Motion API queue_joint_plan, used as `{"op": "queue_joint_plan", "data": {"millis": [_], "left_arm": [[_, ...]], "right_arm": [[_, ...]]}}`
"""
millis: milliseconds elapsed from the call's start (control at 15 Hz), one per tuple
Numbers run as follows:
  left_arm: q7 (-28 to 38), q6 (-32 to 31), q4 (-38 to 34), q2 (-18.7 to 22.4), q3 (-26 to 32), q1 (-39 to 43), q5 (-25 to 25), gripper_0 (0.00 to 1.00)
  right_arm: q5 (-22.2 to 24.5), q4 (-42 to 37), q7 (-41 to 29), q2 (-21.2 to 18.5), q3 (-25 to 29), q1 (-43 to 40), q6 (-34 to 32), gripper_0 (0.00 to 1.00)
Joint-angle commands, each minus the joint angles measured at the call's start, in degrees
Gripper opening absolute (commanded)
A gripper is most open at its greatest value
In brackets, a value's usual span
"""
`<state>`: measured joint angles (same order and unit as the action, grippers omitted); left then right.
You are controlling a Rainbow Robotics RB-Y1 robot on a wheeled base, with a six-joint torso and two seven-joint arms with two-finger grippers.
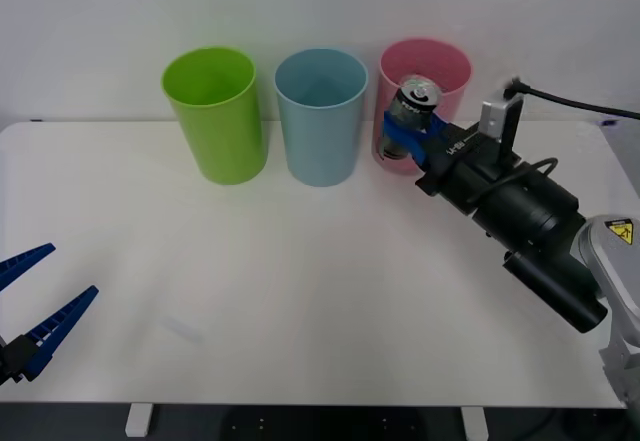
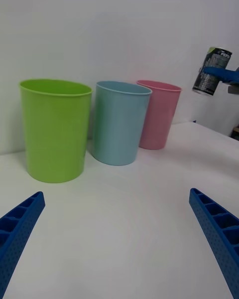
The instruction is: Grasp the object on the table and drop it into the matching bin: aluminum can to the light blue bin, PET bottle to the pink bin.
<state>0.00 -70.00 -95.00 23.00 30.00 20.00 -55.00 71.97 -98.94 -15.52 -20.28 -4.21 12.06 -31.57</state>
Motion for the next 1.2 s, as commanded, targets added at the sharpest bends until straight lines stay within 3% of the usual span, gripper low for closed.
{"op": "queue_joint_plan", "data": {"millis": [67, 333, 800, 1200], "left_arm": [[0.00, 0.00, 0.00, 0.00, 0.00, 0.00, 0.00, 1.00], [0.00, 0.00, 0.00, 0.00, 0.00, 0.00, 0.00, 1.00], [0.00, 0.00, 0.00, 0.00, 0.00, 0.00, 0.00, 1.00], [0.00, 0.00, 0.00, 0.00, 0.00, 0.00, 0.00, 1.00]], "right_arm": [[4.05, 0.06, -5.92, -0.03, -0.01, 3.05, -0.07, 0.00], [6.87, 3.67, -10.67, -0.11, -0.36, 9.12, -1.04, 0.00], [9.06, 22.56, -9.97, 2.26, -0.09, 25.47, -2.62, 0.00], [12.93, 39.44, -7.86, 7.18, 2.89, 37.33, -1.57, 0.00]]}}
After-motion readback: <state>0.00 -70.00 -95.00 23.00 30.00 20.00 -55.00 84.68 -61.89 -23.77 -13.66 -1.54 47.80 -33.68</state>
